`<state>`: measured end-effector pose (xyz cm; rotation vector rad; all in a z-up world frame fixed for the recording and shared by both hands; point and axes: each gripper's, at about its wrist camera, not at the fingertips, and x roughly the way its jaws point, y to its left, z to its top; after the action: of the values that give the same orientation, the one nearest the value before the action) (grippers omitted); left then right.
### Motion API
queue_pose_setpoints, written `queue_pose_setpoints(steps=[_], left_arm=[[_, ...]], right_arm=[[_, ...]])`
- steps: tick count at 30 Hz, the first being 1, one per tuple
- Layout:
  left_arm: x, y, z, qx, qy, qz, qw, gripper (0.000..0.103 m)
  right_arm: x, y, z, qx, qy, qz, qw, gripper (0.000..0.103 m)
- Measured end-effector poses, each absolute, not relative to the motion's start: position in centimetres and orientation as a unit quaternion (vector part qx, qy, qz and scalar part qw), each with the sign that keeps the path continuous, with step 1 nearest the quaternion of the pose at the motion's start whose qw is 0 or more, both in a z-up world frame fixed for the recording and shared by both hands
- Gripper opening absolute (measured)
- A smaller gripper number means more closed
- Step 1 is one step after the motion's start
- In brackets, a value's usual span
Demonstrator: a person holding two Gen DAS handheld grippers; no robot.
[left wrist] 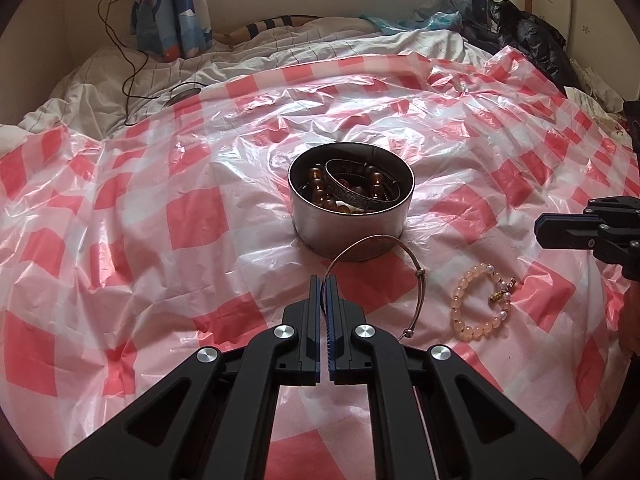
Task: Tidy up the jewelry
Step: 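Grasp the pink bead bracelet with the right tool while the left tool holds the bangle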
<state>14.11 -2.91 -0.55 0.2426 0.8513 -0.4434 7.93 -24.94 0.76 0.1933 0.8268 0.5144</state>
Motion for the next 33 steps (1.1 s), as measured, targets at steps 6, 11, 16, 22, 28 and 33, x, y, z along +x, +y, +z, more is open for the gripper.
queue_pose_setpoints(steps=[6, 11, 16, 22, 28, 33], left_arm=[[14.2, -3.2, -0.7, 0.120, 0.413, -0.214, 0.877, 0.002], [14.2, -3.4, -0.9, 0.122, 0.414, -0.216, 0.876, 0.002], [14.2, -3.7, -1.0, 0.126, 0.415, -0.217, 0.875, 0.002], [14.2, -3.8, -1.0, 0.125, 0.415, -0.217, 0.875, 0.002], [14.2, -3.6, -0.8, 0.120, 0.410, -0.214, 0.878, 0.002], [14.1, -3.5, -0.5, 0.122, 0.405, -0.213, 0.881, 0.002]], right_arm=[[8.6, -23.5, -0.5, 0.038, 0.421, 0.222, 0.879, 0.057], [8.7, -21.7, -1.9, -0.035, 0.432, 0.211, 0.876, 0.057], [9.1, -20.3, -4.0, -0.099, 0.454, 0.183, 0.866, 0.031], [8.1, -19.4, -3.9, -0.139, 0.432, 0.177, 0.873, 0.008], [8.2, -21.8, -1.6, -0.041, 0.410, 0.204, 0.888, 0.008], [8.5, -23.7, -0.3, 0.046, 0.399, 0.240, 0.884, 0.008]])
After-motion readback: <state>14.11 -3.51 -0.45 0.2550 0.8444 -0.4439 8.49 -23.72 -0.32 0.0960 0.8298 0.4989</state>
